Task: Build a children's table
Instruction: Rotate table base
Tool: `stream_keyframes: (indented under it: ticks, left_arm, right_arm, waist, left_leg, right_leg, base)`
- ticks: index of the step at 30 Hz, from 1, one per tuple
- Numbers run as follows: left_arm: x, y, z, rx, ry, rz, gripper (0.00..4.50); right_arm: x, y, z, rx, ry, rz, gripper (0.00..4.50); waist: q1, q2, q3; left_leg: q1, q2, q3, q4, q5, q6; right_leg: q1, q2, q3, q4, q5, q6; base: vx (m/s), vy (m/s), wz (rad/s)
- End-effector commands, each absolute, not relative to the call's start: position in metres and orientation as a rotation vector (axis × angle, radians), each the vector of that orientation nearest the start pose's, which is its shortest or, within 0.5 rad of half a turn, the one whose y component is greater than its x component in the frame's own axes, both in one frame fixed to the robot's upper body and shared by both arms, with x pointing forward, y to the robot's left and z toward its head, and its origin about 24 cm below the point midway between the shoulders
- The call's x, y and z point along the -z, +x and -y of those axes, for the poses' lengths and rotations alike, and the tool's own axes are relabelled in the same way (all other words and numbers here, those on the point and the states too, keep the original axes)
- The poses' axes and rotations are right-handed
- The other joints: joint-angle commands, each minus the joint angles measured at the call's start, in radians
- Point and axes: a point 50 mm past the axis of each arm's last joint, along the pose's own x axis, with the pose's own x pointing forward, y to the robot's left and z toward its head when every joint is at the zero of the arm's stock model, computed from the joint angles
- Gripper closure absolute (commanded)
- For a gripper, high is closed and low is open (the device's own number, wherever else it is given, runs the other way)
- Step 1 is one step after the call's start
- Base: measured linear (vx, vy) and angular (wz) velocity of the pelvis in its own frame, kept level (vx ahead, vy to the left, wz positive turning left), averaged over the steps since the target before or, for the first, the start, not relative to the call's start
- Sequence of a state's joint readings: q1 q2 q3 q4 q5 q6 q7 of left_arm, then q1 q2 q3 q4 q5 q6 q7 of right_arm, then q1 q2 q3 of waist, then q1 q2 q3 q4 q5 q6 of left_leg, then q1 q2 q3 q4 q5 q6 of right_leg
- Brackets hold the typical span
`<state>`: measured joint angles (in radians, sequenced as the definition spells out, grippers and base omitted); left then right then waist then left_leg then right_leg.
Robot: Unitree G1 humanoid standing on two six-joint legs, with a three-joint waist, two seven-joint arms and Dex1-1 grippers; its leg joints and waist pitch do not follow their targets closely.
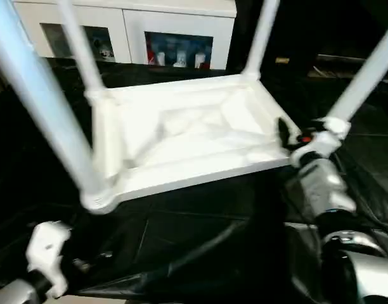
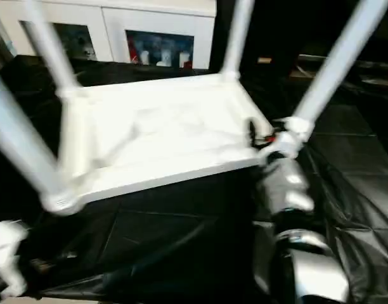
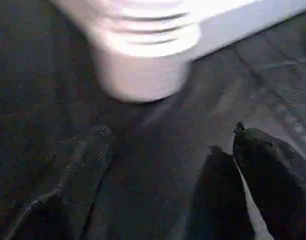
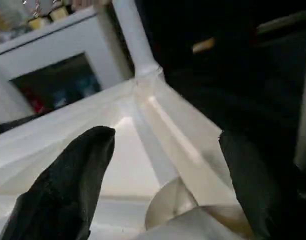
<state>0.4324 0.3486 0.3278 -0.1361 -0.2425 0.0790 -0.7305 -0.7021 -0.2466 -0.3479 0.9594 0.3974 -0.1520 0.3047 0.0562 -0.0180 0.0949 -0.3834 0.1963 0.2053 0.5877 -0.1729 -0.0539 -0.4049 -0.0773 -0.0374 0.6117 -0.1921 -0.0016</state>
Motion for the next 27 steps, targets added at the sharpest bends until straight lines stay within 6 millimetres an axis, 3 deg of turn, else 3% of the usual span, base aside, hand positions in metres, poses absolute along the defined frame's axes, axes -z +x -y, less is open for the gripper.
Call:
stream_keyframes:
  ticks: [1,2,3,5,10,13,14,15,16,17,20,27]
  left_arm:
    - [-0.011,0.132,-0.279,0.308,0.066,-0.347,0.02]
    - [-0.012,0.132,-0.280,0.303,0.064,-0.324,0.02]
    - [-0.015,0.136,-0.280,0.304,0.041,-0.252,0.02]
    - [-0.016,0.139,-0.279,0.310,0.029,-0.214,0.02]
    - [-0.025,0.161,-0.267,0.364,-0.014,-0.121,0.02]
    - [-0.052,0.188,-0.249,0.400,-0.014,-0.038,0.02]
    - [-0.053,0.188,-0.248,0.401,-0.014,-0.036,0.02]
    - [-0.065,0.198,-0.241,0.416,-0.026,0.019,0.02]
    - [-0.065,0.198,-0.241,0.417,-0.026,0.021,0.02]
    - [-0.070,0.202,-0.239,0.421,-0.032,0.043,0.02]
    - [-0.086,0.215,-0.232,0.442,-0.028,0.095,0.02]
    - [-0.100,0.234,-0.218,0.492,-0.061,0.120,0.02]
  right_arm:
    - [-0.073,0.364,0.236,0.018,0.366,0.049,0.69]
    - [-0.072,0.364,0.235,-0.002,0.358,0.047,0.69]
    - [-0.068,0.360,0.227,-0.078,0.313,0.035,0.69]
    - [-0.066,0.359,0.222,-0.112,0.286,0.030,0.69]
    - [-0.054,0.340,0.214,-0.154,0.192,0.048,0.69]
    - [-0.047,0.324,0.211,-0.155,0.173,0.070,0.69]
    - [-0.047,0.323,0.211,-0.155,0.172,0.071,0.69]
    - [-0.041,0.315,0.213,-0.157,0.155,0.060,0.69]
    - [-0.041,0.315,0.213,-0.157,0.155,0.059,0.69]
    - [-0.038,0.312,0.214,-0.154,0.156,0.050,0.69]
    - [-0.029,0.300,0.220,-0.154,0.107,-0.008,0.69]
    - [-0.012,0.297,0.232,-0.074,-0.028,-0.174,0.69]
  waist:
    - [-0.004,0.007,-0.070]
    - [-0.004,0.007,-0.070]
    - [-0.008,-0.001,-0.071]
    - [-0.006,0.005,-0.073]
    - [0.000,0.004,-0.076]
    - [0.002,0.011,-0.082]
    - [0.004,0.009,-0.081]
    - [0.000,0.006,-0.081]
    - [-0.001,0.010,-0.081]
    - [-0.003,0.007,-0.082]
    - [-0.007,0.003,-0.085]
    - [-0.021,0.000,-0.084]
  left_leg:
    - [0.025,0.032,-0.015,-0.070,-0.301,0.024]
    - [0.025,0.032,-0.015,-0.070,-0.301,0.024]
    - [0.022,0.032,-0.015,-0.070,-0.312,0.026]
    - [0.025,0.036,-0.016,-0.071,-0.304,0.024]
    - [0.033,0.040,-0.016,-0.074,-0.330,0.005]
    - [0.032,0.042,-0.020,-0.076,-0.321,-0.007]
    - [0.035,0.043,-0.018,-0.076,-0.327,-0.011]
    - [0.028,0.039,-0.020,-0.076,-0.323,-0.010]
    - [0.025,0.039,-0.021,-0.077,-0.321,-0.012]
    - [0.029,0.037,-0.018,-0.073,-0.321,-0.010]
    - [0.022,0.033,-0.019,-0.072,-0.301,-0.002]
    - [0.025,0.028,-0.019,-0.067,-0.318,-0.011]
  right_leg:
    - [0.026,-0.045,0.036,-0.082,-0.264,-0.169]
    - [0.026,-0.045,0.036,-0.082,-0.264,-0.169]
    - [0.028,-0.046,0.036,-0.083,-0.286,-0.167]
    - [0.025,-0.047,0.037,-0.084,-0.280,-0.168]
    - [0.020,-0.044,0.039,-0.082,-0.263,-0.174]
    - [0.026,-0.044,0.037,-0.071,-0.217,-0.177]
    - [0.024,-0.042,0.037,-0.073,-0.209,-0.174]
    - [0.030,-0.042,0.036,-0.071,-0.206,-0.176]
    - [0.032,-0.042,0.036,-0.070,-0.207,-0.172]
    - [0.028,-0.042,0.037,-0.073,-0.210,-0.168]
    - [0.035,-0.042,0.036,-0.074,-0.226,-0.150]
    - [0.026,-0.039,0.033,-0.082,-0.307,-0.135]
  base:
    - [0.000,0.000,0.00]
    - [0.000,0.000,0.00]
    - [0.000,0.000,0.00]
    - [0.000,0.000,0.00]
    - [0.000,0.000,0.00]
    - [0.000,0.000,0.00]
    - [0.000,0.000,0.00]
    - [0.000,0.000,0.00]
    - [0.000,0.000,0.00]
    - [0.000,0.000,0.00]
    - [0.000,0.000,0.00]
    - [0.000,0.000,0.00]
